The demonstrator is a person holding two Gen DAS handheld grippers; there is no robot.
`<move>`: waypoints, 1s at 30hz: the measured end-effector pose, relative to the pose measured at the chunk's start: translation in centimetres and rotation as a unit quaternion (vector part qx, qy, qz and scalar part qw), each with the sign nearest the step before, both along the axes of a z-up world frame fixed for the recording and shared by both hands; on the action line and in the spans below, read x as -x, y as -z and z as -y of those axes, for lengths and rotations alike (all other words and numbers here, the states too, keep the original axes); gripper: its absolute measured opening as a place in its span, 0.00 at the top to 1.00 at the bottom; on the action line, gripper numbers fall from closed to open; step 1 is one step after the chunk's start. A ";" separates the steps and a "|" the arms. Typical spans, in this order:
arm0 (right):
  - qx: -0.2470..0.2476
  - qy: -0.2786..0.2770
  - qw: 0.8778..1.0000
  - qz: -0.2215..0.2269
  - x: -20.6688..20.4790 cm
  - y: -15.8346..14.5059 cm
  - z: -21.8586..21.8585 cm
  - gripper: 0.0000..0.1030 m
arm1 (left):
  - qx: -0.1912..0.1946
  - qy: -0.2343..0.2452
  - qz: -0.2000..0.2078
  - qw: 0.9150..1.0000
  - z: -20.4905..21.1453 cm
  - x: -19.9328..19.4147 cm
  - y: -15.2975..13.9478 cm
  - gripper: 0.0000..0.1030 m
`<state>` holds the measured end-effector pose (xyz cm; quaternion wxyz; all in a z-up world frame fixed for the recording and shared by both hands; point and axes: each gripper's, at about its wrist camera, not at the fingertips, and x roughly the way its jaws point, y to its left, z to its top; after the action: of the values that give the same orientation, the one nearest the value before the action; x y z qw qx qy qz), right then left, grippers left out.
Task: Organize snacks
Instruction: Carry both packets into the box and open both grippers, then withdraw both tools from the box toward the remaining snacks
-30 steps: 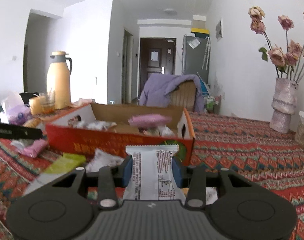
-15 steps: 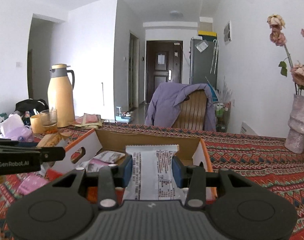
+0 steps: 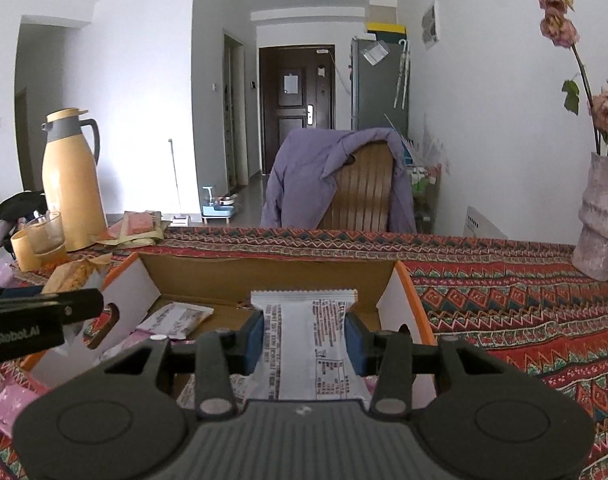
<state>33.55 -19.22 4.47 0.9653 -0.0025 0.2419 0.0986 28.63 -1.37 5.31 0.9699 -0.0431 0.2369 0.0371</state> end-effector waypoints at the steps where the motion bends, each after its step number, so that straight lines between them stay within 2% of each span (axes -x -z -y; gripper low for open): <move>1: -0.003 0.001 1.000 -0.001 0.1 0.1 0.2 0.55 | 0.007 0.000 0.000 1.000 -0.2 -0.1 0.1 0.46; 2: -0.006 -0.001 1.000 -0.003 0.0 0.1 0.3 0.45 | 0.015 0.004 0.000 1.000 -0.3 0.0 0.1 0.38; 3: -0.009 -0.003 1.000 -0.003 0.1 0.2 0.4 0.28 | 0.020 0.002 0.003 1.000 -0.5 0.1 0.2 0.20; 4: -0.010 -0.002 1.000 -0.002 0.1 0.2 0.4 0.19 | 0.019 -0.004 0.009 1.000 -0.6 0.3 0.2 0.07; 5: -0.013 -0.002 1.000 0.001 0.2 0.2 0.6 0.09 | 0.015 -0.011 0.020 1.000 -0.7 0.6 0.2 0.03; 8: -0.022 -0.005 1.000 -0.002 0.2 0.2 0.9 0.08 | 0.016 -0.015 0.026 0.999 -1.1 0.7 0.4 0.00; 10: -0.022 -0.004 1.000 -0.007 0.1 0.3 0.9 0.00 | 0.025 -0.017 0.021 0.999 -1.5 0.6 0.5 0.00; 16: -0.025 -0.002 1.000 -0.001 0.5 0.4 1.0 0.00 | 0.029 -0.029 0.016 0.999 -2.1 0.7 0.8 0.00; 30: -0.044 0.003 0.998 0.042 5.4 -1.1 3.8 0.00 | 0.055 -0.018 0.050 0.997 -3.5 5.1 -0.2 0.00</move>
<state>28.14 -23.02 5.56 0.9739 0.0365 0.1969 0.1064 23.54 2.12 5.49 0.9758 -0.1028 0.1889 0.0393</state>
